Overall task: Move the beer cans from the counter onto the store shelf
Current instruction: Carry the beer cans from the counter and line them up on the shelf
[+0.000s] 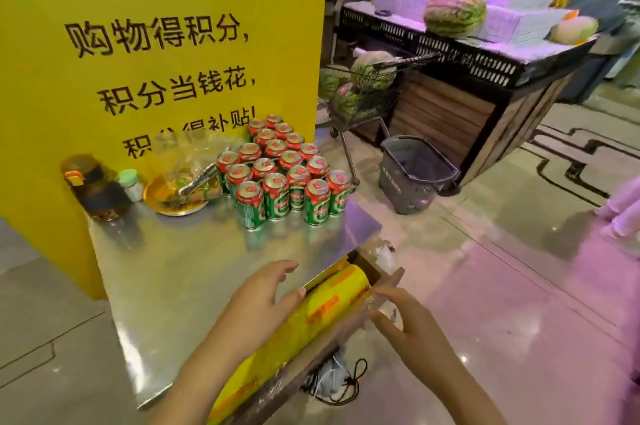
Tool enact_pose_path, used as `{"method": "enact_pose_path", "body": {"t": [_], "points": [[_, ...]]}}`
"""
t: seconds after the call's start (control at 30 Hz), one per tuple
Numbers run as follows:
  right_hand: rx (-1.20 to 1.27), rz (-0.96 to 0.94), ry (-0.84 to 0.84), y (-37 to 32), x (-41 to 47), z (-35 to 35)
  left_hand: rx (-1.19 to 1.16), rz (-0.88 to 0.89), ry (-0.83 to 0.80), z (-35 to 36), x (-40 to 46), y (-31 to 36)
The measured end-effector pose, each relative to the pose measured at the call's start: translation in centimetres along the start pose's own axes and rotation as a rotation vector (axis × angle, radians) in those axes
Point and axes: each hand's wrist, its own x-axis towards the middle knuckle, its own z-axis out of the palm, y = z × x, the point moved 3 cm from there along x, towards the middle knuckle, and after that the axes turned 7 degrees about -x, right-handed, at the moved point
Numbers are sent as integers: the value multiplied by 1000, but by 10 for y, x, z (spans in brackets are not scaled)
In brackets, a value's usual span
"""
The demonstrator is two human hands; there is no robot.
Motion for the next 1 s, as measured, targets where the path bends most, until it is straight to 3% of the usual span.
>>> {"method": "enact_pose_path", "body": {"t": [0.17,0.33,0.47,0.67,1.0], "points": [[2,-93,-127,44,104,-20,-4,-114,114,22,69,-2],[-15,-228,-279,48,206,-42,-63,-375,289,33,109,-16],[29,-304,-368,42,281,-54,-90,-472,351,45,148,-13],[-26,-350,-381,32,360,-38,-40,-423,346,54,218,-2],[56,-317,-469,23,389,-7,28,-407,283,71,283,-26]]}}
